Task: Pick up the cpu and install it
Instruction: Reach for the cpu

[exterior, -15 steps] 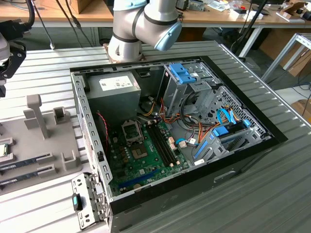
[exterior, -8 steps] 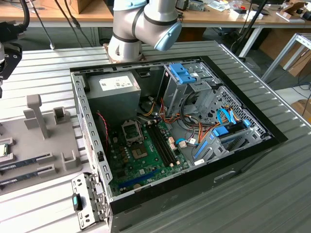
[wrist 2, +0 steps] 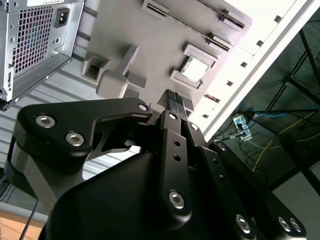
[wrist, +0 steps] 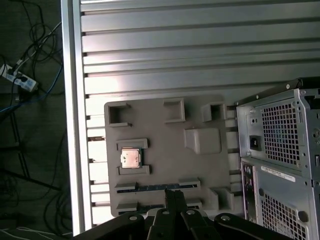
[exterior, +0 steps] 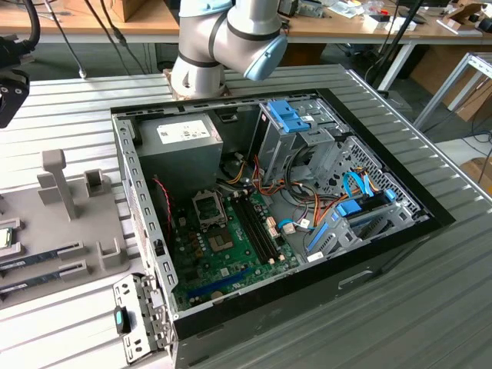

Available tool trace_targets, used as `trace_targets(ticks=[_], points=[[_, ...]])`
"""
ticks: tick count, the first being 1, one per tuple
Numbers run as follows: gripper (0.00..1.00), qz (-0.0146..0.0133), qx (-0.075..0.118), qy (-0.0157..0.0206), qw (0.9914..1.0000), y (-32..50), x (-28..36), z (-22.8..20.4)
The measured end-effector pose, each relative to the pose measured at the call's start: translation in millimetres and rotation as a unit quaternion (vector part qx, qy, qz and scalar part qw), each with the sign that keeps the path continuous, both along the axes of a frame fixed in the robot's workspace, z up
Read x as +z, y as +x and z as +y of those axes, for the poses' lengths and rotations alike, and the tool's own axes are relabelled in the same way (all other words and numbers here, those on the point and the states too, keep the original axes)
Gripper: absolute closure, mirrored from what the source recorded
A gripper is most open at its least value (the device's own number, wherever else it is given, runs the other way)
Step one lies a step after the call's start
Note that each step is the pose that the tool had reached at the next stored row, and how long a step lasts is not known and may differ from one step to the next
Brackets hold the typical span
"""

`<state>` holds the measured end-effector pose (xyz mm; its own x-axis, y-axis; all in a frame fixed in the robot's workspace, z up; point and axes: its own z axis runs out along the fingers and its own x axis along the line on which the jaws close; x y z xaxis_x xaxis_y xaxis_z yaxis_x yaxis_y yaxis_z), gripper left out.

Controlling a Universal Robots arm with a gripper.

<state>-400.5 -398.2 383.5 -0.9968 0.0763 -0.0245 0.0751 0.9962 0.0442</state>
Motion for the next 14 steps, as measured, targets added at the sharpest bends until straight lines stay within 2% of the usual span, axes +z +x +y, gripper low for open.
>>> trace_targets(ticks=[14], points=[[0.89, 0.0000, 0.000, 0.0000, 1.00000, -10.8, -2.3, 0.0]])
